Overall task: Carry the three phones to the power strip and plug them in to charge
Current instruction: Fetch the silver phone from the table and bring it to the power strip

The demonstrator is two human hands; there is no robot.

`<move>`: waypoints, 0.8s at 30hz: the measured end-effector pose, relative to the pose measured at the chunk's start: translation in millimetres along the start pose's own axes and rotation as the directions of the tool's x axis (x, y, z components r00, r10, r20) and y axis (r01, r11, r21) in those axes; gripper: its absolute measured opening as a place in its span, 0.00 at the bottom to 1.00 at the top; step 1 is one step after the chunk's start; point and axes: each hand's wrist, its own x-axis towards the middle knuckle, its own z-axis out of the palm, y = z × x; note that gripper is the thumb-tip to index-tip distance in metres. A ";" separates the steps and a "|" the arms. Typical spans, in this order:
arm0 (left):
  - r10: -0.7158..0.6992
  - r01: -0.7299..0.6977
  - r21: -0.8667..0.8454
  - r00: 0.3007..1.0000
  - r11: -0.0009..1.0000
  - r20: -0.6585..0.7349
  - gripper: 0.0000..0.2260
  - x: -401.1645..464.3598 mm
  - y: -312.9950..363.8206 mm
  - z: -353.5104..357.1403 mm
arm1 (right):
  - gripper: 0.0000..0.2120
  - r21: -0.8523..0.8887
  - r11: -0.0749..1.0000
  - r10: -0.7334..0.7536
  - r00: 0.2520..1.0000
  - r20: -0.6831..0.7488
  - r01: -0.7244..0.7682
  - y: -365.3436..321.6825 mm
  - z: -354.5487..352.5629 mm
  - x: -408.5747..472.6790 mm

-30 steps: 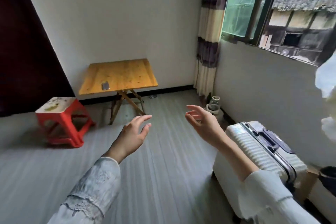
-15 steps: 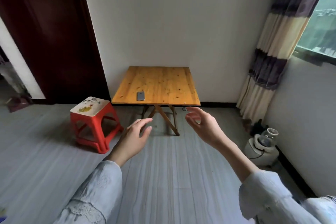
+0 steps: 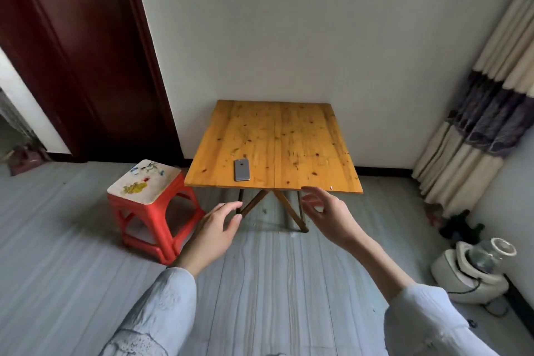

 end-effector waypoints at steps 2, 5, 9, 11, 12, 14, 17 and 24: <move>-0.018 0.018 -0.007 1.000 1.000 -0.004 0.14 37.6 -16.9 5.5 | 0.18 0.009 1.000 0.006 1.000 0.019 -0.006 10.4 7.0 42.7; -0.056 0.056 -0.013 0.998 0.998 0.005 0.14 92.5 -38.1 13.7 | 0.19 0.028 0.999 0.016 0.998 0.058 -0.018 22.9 15.1 105.5; -0.089 0.090 -0.005 0.995 0.996 0.053 0.14 158.2 -68.3 25.3 | 0.19 0.002 0.999 0.051 0.992 0.119 -0.052 39.1 31.1 178.3; -0.120 0.121 -0.009 0.989 0.993 0.082 0.14 186.5 -88.9 31.0 | 0.19 -0.012 0.997 0.074 0.987 0.140 -0.074 48.3 42.7 211.7; -0.137 0.138 -0.006 0.986 0.990 0.098 0.14 199.2 -100.0 33.9 | 0.19 -0.019 0.996 0.090 0.984 0.154 -0.089 52.7 49.9 227.2; -0.163 0.164 0.007 0.978 0.986 0.132 0.14 221.8 -124.2 39.8 | 0.19 -0.036 0.992 0.123 0.974 0.192 -0.118 61.0 67.2 256.6; -0.209 0.207 0.034 0.957 0.978 0.202 0.16 257.4 -169.6 50.3 | 0.20 -0.074 0.984 0.176 0.955 0.237 -0.163 76.7 101.4 303.0; -0.333 0.242 0.263 0.857 0.934 0.394 0.22 345.6 -302.1 87.5 | 0.20 -0.205 0.909 0.408 0.876 0.256 -0.363 133.7 210.2 407.5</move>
